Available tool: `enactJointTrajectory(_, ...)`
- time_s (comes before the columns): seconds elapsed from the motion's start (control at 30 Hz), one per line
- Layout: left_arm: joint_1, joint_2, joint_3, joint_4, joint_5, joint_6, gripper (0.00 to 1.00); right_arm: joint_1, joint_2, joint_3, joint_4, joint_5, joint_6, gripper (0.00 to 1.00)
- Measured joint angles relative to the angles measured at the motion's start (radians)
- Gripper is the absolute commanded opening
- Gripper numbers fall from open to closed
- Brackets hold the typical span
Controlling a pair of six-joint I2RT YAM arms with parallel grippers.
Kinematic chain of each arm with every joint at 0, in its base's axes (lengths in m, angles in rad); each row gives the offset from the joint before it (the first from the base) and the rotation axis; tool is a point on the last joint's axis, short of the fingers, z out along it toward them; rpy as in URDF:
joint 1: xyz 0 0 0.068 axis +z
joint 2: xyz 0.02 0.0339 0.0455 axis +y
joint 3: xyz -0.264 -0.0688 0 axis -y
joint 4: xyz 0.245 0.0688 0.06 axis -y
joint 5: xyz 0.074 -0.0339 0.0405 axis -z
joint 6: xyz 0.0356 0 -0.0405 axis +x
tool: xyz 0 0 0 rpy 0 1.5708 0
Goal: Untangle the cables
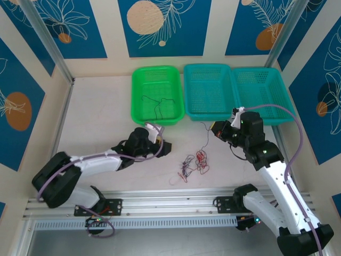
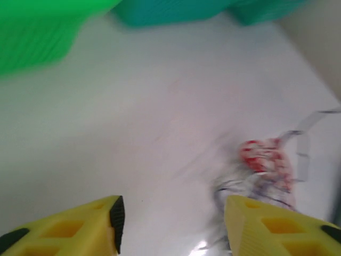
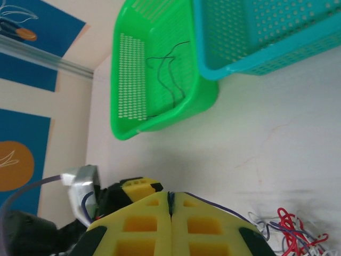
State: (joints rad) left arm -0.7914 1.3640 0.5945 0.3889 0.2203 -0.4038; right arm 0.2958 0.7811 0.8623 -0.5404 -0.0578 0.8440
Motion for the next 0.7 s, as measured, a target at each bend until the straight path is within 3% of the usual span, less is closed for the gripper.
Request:
enactJointTrajectory(0.17,-0.130,-0.012,0.143,0.079,0.095,0.230,0.74,0.047,0.008,0.045,0.016,-0.032,0.011,0.00)
enactJointTrajectory(0.33,-0.190,0.176,0.216,0.215,0.101,0.305,0.77,0.121,0.009,0.082,0.028,-0.032,0.035,0.00)
enactJointTrajectory(0.43,-0.198,0.327,0.254,0.279,0.059,0.290,0.66,0.162,0.010,0.110,0.037,-0.028,0.047,0.00)
enactJointTrajectory(0.6,-0.201,0.472,0.267,0.346,-0.048,0.207,0.33,0.181,0.014,0.161,0.035,-0.014,0.069,0.00)
enactJointTrajectory(0.7,-0.202,0.492,0.265,0.352,-0.125,0.160,0.31,0.150,0.022,0.229,0.011,0.005,0.091,0.00)
